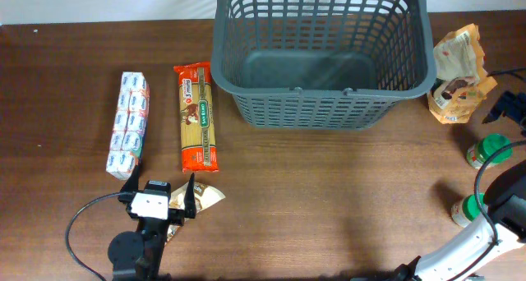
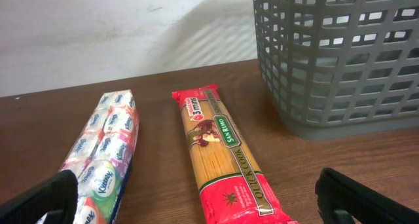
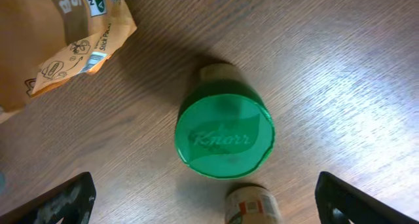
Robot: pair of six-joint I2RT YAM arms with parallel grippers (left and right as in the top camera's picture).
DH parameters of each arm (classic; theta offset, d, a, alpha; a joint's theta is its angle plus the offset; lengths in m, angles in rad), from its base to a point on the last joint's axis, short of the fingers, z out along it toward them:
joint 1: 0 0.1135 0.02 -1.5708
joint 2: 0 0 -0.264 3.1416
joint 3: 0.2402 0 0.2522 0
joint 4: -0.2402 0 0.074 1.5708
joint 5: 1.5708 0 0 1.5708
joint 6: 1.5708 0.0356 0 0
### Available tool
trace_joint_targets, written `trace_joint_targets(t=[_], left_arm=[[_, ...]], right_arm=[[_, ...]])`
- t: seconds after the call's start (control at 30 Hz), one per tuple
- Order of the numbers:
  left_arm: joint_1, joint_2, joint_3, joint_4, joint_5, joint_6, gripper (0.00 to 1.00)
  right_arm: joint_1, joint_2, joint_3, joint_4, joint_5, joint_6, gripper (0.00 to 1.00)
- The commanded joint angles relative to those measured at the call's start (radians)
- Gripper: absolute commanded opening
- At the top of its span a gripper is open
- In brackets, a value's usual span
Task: Pack container
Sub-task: 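Close the right gripper on the green-lidded jar and lift it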
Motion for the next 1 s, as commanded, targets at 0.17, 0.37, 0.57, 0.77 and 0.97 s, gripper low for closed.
trace_joint_targets(t=[0.17, 0.37, 0.57, 0.77, 0.97], left_arm=[[-0.002, -0.008, -0.008, 0.003, -0.007, 0.016, 0.99], [-0.002, -0.008, -0.008, 0.003, -0.007, 0.016, 0.99], [-0.002, -0.008, -0.008, 0.003, -0.007, 0.016, 0.99], [-0.002, -0.008, -0.008, 0.003, -0.007, 0.016, 0.99], [-0.002, -0.008, -0.008, 0.003, -0.007, 0.016, 0.99]], right_arm=[[0.002, 0.002, -0.071, 0.032, 0.023, -0.008, 0.99], [0.003, 0.002, -0.161, 0.090, 0.020, -0.012, 0.99], [0.003, 0.002, -0.216, 0.146, 0.012, -0.019, 0.99], [0.003, 0.002, -0.258, 0.184, 0.012, -0.019, 0.99], [0.003, 0.002, -0.320, 0.230, 0.012, -0.019, 0.99]])
